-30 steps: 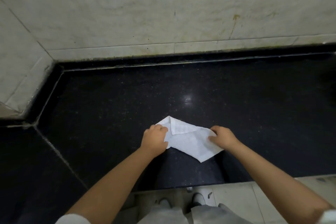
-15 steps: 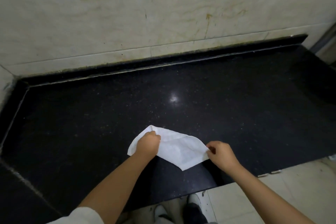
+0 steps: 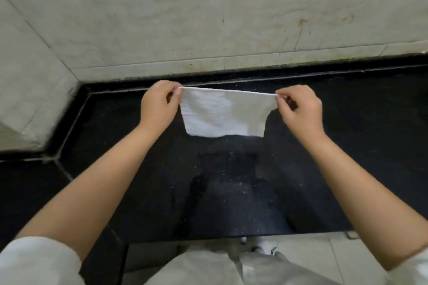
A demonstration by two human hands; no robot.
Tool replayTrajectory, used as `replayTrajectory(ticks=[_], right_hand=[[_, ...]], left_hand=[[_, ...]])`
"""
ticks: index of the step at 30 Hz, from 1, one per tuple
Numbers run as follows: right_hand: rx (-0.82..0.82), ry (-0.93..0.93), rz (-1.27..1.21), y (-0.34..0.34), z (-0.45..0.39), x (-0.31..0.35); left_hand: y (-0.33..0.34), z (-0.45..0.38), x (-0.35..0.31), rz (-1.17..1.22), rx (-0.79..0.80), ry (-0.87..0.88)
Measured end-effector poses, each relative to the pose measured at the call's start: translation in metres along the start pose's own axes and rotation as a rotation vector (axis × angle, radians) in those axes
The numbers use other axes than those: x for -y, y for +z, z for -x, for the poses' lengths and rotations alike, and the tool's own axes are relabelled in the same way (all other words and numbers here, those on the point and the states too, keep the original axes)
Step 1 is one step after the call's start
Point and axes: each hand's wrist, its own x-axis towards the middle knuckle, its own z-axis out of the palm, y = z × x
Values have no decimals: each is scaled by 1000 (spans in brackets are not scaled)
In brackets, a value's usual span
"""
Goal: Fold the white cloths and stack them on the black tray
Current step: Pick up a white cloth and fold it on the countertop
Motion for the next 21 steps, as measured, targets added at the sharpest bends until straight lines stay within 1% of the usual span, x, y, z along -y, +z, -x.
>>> replayTrajectory(ticks=[1, 2, 4, 5, 8, 11, 12, 13, 14, 15, 19, 21], right_hand=[[32, -37, -13, 0, 2, -1], [107, -73, -17, 1, 8, -4], [345, -105, -8, 6, 34, -19], [478, -87, -13, 8, 51, -26], [846, 39, -21, 6, 103, -43], [1213, 196, -57, -2, 131, -47], [1298, 249, -65, -3, 133, -47], [1347, 286, -68, -3, 131, -47], [1360, 311, -66, 0, 128, -48], [1340, 329, -52, 4, 123, -49], [1105, 403, 93, 28, 102, -56], [1084, 432, 175, 39, 99, -59]], left_hand=[[-2, 9, 4, -30, 35, 27], [0, 21, 9, -62, 107, 42], [9, 52, 22, -103, 330, 57], [15, 68, 28, -121, 455, 58], [34, 113, 38, -174, 807, 23], [46, 140, 36, -155, 1230, -91], [49, 142, 34, -144, 1364, -122], [51, 140, 33, -138, 1456, -150], [55, 137, 33, -137, 1483, -176], [59, 132, 34, -140, 1447, -200], [78, 111, 40, -195, 1047, -297], [87, 106, 38, -240, 951, -316]])
